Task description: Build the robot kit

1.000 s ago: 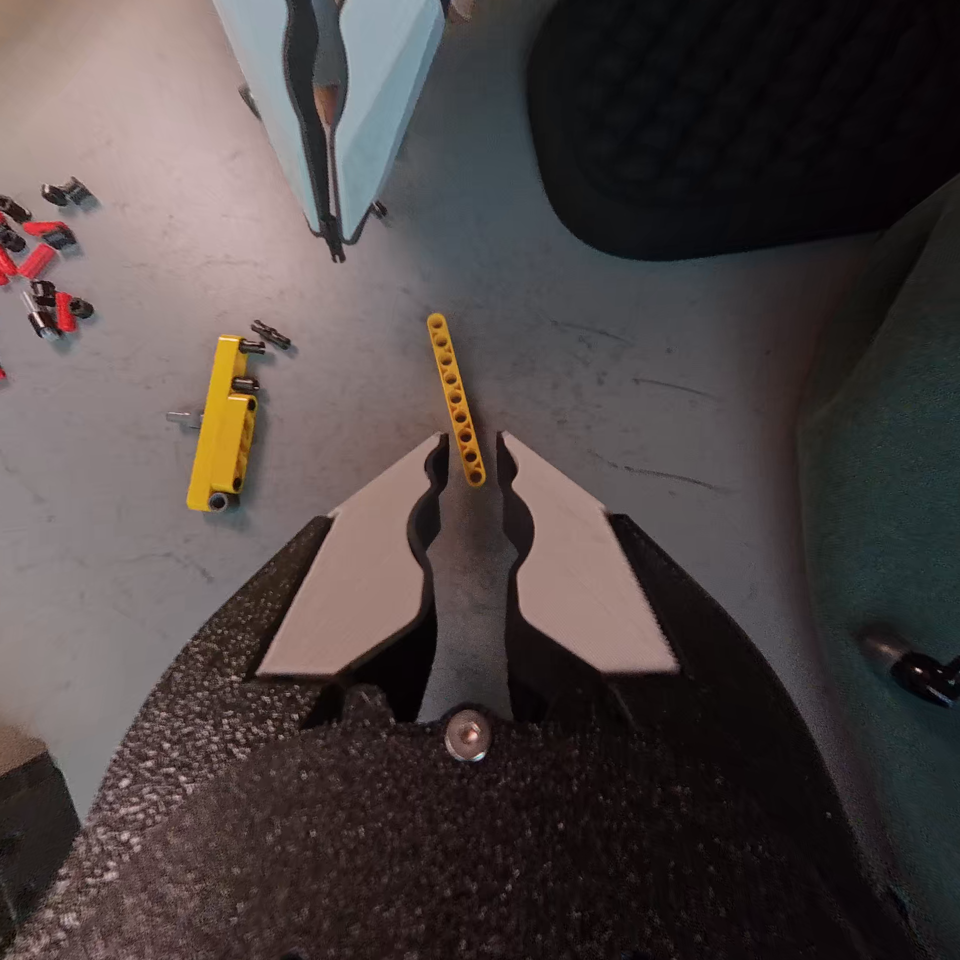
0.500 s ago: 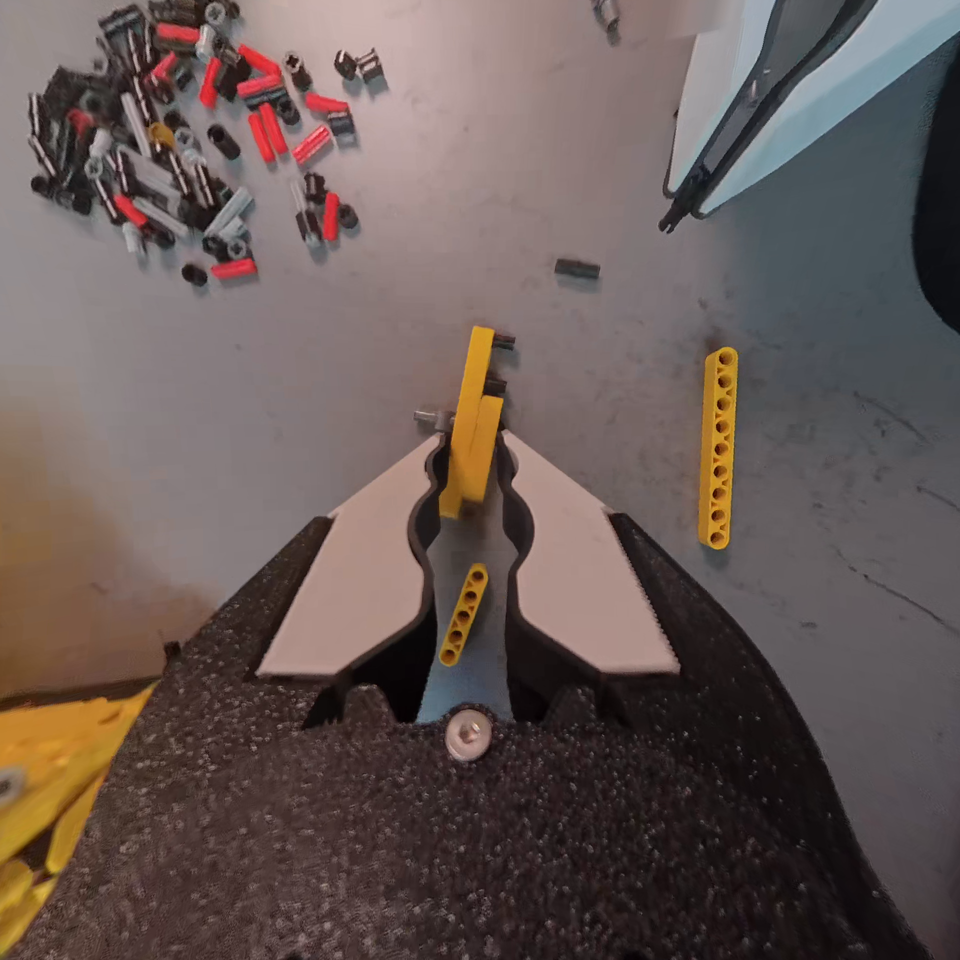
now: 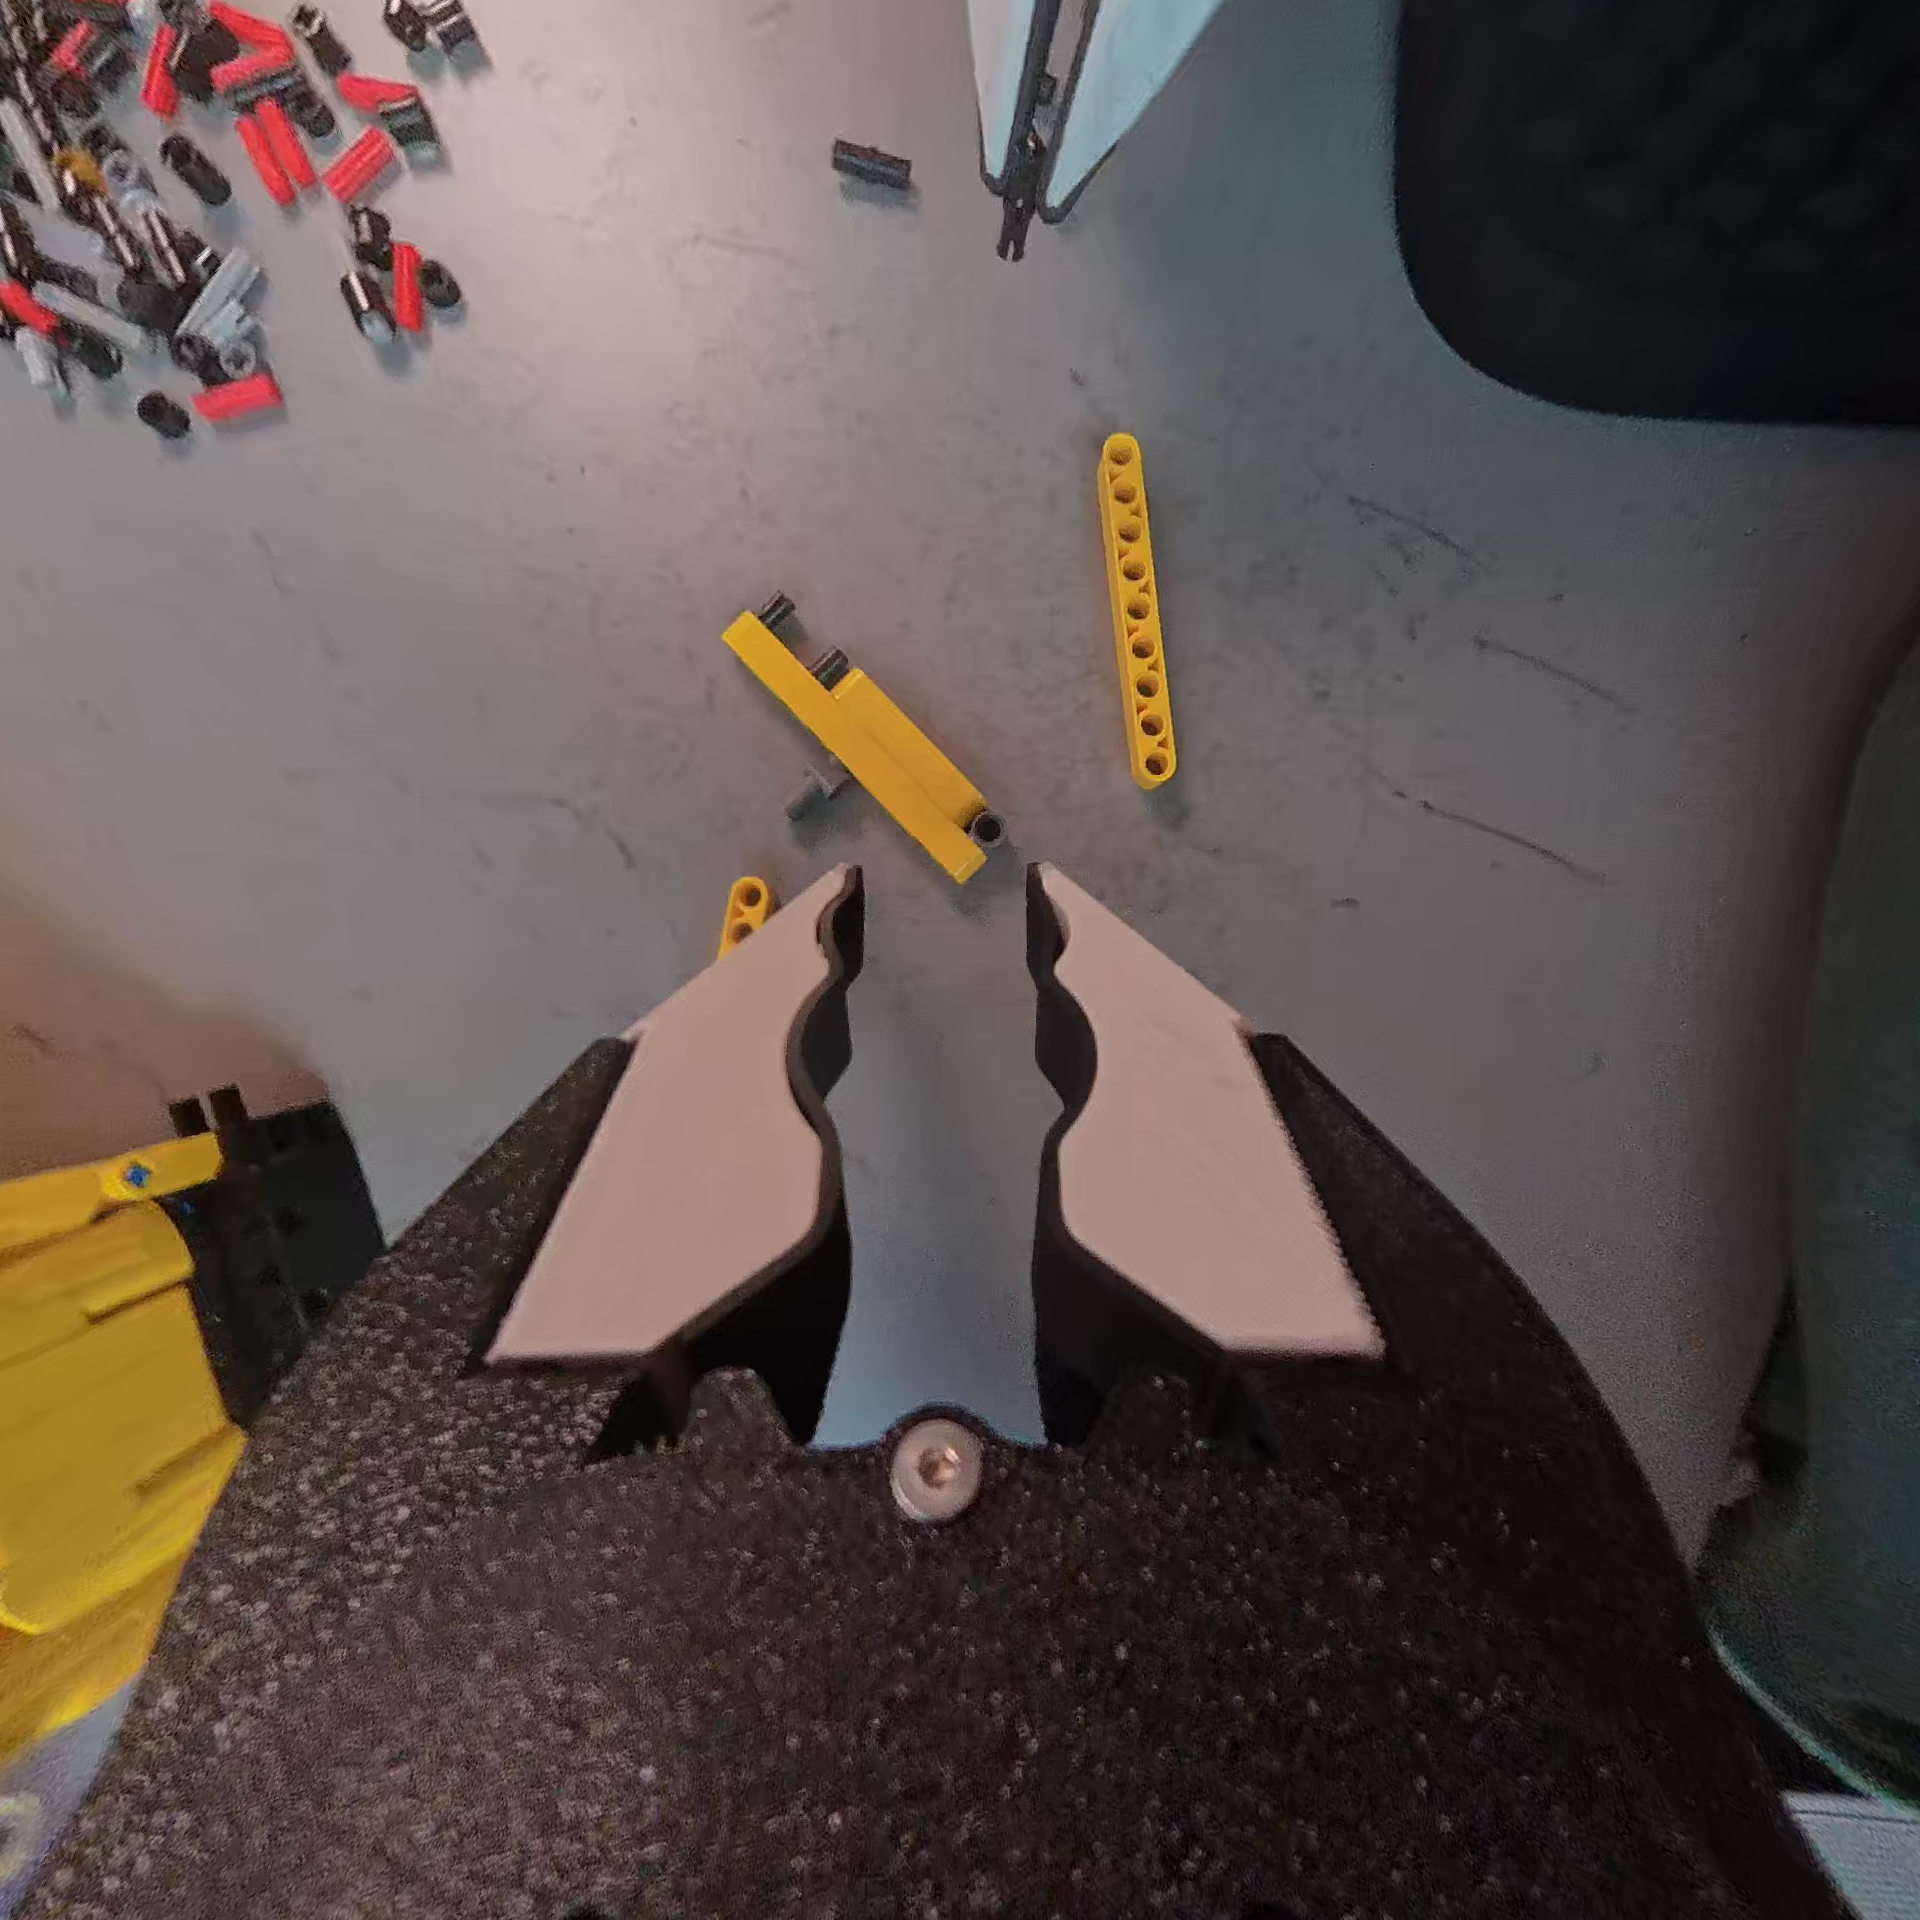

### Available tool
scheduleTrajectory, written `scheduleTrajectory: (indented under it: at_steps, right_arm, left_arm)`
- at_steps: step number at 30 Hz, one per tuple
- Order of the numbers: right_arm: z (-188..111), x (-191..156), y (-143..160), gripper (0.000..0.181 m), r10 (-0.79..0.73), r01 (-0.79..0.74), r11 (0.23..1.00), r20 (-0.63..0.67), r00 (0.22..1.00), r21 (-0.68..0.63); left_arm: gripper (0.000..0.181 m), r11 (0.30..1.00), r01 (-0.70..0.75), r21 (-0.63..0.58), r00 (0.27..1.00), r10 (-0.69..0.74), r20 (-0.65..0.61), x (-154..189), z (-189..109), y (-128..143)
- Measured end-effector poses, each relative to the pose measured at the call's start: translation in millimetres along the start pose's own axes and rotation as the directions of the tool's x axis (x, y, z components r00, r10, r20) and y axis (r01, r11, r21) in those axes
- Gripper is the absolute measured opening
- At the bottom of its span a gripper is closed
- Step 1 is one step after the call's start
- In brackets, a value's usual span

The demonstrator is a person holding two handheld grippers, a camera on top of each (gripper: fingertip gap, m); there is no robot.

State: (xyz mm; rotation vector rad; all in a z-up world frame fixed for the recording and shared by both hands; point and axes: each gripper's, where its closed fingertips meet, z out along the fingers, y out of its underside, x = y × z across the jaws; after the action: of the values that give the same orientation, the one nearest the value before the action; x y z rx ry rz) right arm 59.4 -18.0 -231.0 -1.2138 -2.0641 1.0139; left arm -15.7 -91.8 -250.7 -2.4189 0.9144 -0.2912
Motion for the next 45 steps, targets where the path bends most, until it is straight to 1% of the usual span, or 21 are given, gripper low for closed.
scheduleTrajectory:
  at_steps: [2,3,5,8,10,12,14,15,17,18,23,27,29,31,34,36,39,42,45]
  right_arm:
    - [3.5,-5.2,0.8,0.004,-0.007,0.007,1.0,0.02,1.0,-0.008]
    - [5.3,-7.2,1.1,0.004,-0.009,0.009,1.0,0.026,1.0,-0.012]
    - [8.3,-10.3,1.4,0.004,-0.013,0.014,1.0,0.034,0.999,-0.018]
    - [11.3,-12.7,4.2,0.004,-0.014,0.015,1.0,0.045,0.999,-0.027]
    - [12.9,-12.6,6.8,0.004,-0.006,0.008,0.999,0.05,0.999,-0.034]
    - [13.9,-12.5,7.1,0.004,0.0,0.002,0.999,0.053,0.999,-0.033]
    - [14.0,-13.2,5.8,0.004,0.002,-0.001,1.0,0.057,0.998,-0.028]
    - [14.0,-13.4,5.3,0.004,0.002,0.0,1.0,0.057,0.998,-0.026]
    - [13.7,-13.1,5.1,0.004,0.004,-0.003,1.0,0.057,0.998,-0.024]
    - [13.6,-12.7,5.0,0.004,0.007,-0.006,1.0,0.057,0.998,-0.022]
    - [12.2,-10.1,5.6,0.004,0.016,-0.015,1.0,0.053,0.998,-0.019]
    - [11.7,-9.0,5.3,0.004,0.019,-0.018,1.0,0.05,0.999,-0.017]
    - [12.4,-9.2,5.5,0.004,0.019,-0.018,1.0,0.051,0.999,-0.017]
    - [13.2,-9.5,5.3,0.004,0.02,-0.019,1.0,0.052,0.998,-0.019]
    - [14.5,-10.5,3.0,0.004,0.018,-0.017,1.0,0.052,0.998,-0.015]
    - [14.7,-11.1,1.0,0.004,0.015,-0.015,1.0,0.049,0.999,-0.012]
    - [14.5,-11.1,-0.4,0.004,0.017,-0.016,1.0,0.046,0.999,-0.007]
    - [14.3,-10.2,1.1,0.004,0.021,-0.021,1.0,0.044,0.999,-0.009]
    - [13.4,-9.0,1.9,0.004,0.026,-0.026,1.0,0.043,0.999,-0.007]
  left_arm:
    - [0.031,0.992,-0.126,-0.022,0.992,0.127,0.025,-11.3,5.9,-0.3]
    - [0.034,0.984,-0.176,-0.032,0.984,0.176,0.02,-15.5,8.3,-1.7]
    - [0.039,0.965,-0.262,0.0,0.964,0.262,-0.032,-15.0,11.3,-10.9]
    - [0.06,0.93,-0.364,0.049,0.921,0.367,-0.129,-7.7,15.2,-19.6]
    - [0.07,0.916,-0.4,0.03,0.902,0.399,-0.166,-10.1,19.4,-17.7]
    - [0.081,0.917,-0.399,0.012,0.897,0.392,-0.205,-12.7,24.5,-14.1]
    - [0.083,0.922,-0.386,0.012,0.896,0.379,-0.232,-13.5,28.7,-11.3]
    - [0.082,0.924,-0.381,0.009,0.897,0.373,-0.237,-14.3,30.7,-9.3]
    - [0.069,0.936,-0.35,0.032,0.91,0.348,-0.227,-15.1,31.0,-11.0]
    - [0.067,0.942,-0.334,0.036,0.917,0.333,-0.219,-15.2,30.5,-10.9]
    - [0.061,0.97,-0.243,0.02,0.959,0.243,-0.148,-9.3,25.5,-3.5]
    - [0.056,0.978,-0.205,0.022,0.97,0.206,-0.132,4.7,16.4,9.4]
    - [0.053,0.98,-0.194,0.041,0.972,0.198,-0.13,9.2,11.2,13.0]
    - [0.049,0.983,-0.172,0.059,0.979,0.178,-0.103,4.9,8.0,13.7]
    - [0.037,0.988,-0.136,0.077,0.987,0.142,-0.072,-4.0,8.3,11.6]
    - [0.029,0.987,-0.133,0.095,0.988,0.139,-0.061,-6.4,11.0,6.9]
    - [0.024,0.985,-0.147,0.094,0.987,0.152,-0.052,-9.2,16.3,2.0]
    - [0.008,0.982,-0.169,0.08,0.983,0.173,-0.053,-11.2,20.2,1.3]
    - [0.006,0.979,-0.186,0.089,0.979,0.192,-0.065,-11.1,20.5,1.8]
